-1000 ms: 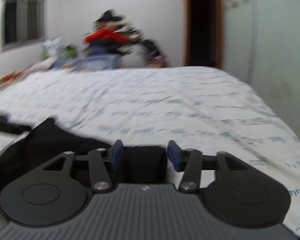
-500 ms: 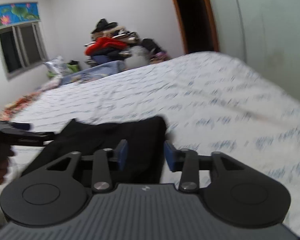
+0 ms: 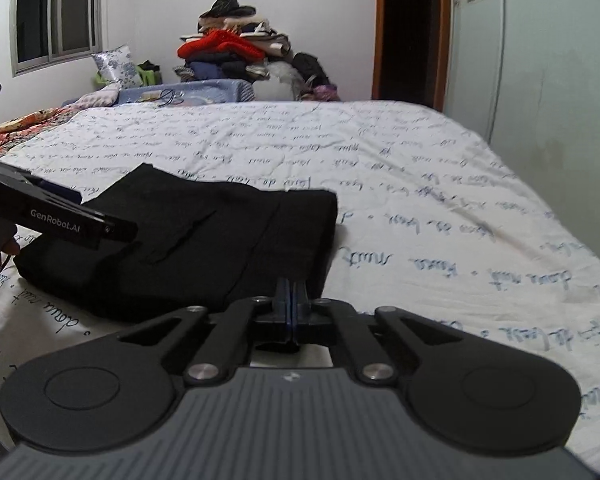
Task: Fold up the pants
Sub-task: 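Open the right gripper and pull both grippers back from the folded pants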
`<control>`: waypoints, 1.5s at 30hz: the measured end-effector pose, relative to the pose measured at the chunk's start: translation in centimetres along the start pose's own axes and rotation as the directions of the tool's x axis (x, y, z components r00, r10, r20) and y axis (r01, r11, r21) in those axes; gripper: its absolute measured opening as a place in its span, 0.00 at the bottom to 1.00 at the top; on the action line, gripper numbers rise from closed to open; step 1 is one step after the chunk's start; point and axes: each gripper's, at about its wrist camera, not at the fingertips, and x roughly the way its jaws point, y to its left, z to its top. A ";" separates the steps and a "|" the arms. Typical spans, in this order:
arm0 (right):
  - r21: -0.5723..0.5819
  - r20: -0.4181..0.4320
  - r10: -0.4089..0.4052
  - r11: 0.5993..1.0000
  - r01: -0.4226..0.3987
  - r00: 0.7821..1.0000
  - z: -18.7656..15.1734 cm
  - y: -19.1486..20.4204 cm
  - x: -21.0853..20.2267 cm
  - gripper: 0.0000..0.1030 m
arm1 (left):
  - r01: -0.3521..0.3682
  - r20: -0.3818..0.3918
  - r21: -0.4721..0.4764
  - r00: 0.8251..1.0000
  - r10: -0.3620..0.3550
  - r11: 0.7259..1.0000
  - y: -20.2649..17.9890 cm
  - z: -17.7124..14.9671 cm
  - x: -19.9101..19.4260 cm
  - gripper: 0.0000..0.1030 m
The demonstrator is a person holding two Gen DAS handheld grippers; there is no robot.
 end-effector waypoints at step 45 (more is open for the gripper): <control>-0.001 -0.017 -0.077 0.997 0.077 0.997 -3.0 11.3 -3.9 1.00 | -0.109 -0.116 -0.144 0.989 0.093 0.984 1.9 -5.1 -5.3 0.96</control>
